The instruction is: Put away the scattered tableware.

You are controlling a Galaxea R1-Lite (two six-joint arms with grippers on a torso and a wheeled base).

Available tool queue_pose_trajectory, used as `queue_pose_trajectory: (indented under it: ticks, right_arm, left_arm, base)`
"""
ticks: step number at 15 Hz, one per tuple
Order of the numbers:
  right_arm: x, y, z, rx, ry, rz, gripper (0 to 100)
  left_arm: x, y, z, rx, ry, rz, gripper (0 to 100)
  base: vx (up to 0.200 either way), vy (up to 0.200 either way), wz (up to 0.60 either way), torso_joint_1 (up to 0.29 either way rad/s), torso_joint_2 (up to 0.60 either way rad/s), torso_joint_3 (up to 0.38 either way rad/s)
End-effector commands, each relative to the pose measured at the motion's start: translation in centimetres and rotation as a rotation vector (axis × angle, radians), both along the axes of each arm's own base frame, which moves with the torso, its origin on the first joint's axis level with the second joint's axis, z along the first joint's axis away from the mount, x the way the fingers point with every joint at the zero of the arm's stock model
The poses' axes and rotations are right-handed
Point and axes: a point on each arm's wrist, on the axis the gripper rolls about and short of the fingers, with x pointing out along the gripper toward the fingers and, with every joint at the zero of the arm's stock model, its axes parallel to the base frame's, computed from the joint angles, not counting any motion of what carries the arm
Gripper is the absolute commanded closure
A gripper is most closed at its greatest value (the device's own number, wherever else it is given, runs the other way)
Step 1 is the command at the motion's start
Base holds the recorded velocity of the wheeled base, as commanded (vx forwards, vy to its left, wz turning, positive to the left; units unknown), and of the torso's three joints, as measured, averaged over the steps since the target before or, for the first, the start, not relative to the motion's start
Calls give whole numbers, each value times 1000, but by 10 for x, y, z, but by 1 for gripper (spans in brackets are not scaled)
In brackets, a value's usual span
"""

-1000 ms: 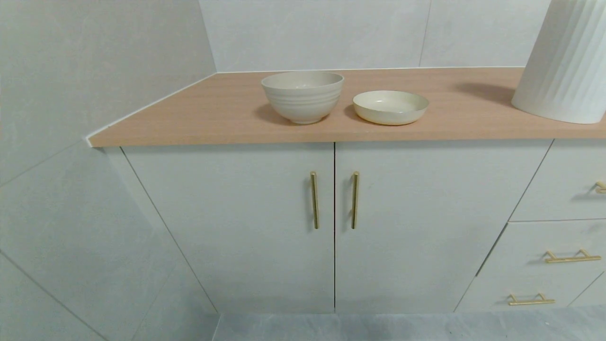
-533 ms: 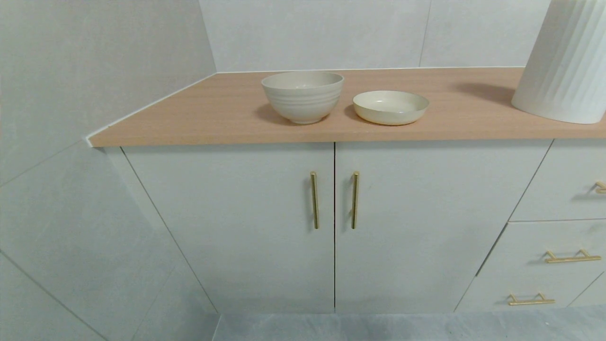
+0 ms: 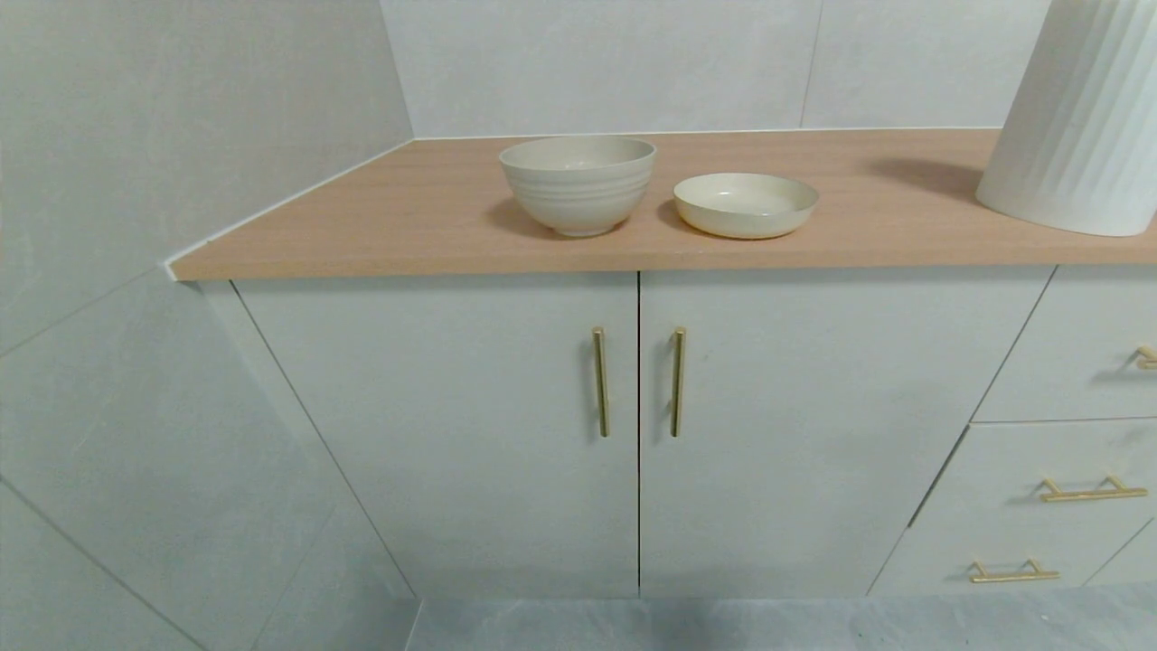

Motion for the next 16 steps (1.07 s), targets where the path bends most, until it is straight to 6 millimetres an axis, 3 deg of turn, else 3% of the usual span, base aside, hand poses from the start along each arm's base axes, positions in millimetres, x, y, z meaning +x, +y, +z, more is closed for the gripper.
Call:
queue_pose_trajectory:
  ticks: [1, 6, 10, 14, 16]
  right_arm:
    - [25, 5, 7, -30, 155, 95, 0]
    - [87, 16, 24, -77, 397, 77, 0]
    - [138, 28, 30, -62, 384, 122, 0]
    - [183, 58, 31, -71, 348, 237, 0]
    - [196, 72, 29, -83, 371, 277, 0]
  left_arm:
    - [0, 0, 0, 0, 0, 1, 0]
    - [0, 0, 0, 0, 0, 1, 0]
    - [0, 0, 0, 0, 0, 1, 0]
    - [0, 0, 0, 0, 0, -1, 0]
    - [0, 0, 0, 0, 0, -1, 0]
  base:
    - [0, 0, 0, 0, 0, 0]
    - [0, 0, 0, 0, 0, 0]
    - [0, 0, 0, 0, 0, 0]
    - [0, 0, 0, 0, 0, 0]
    - [0, 0, 0, 0, 0, 0]
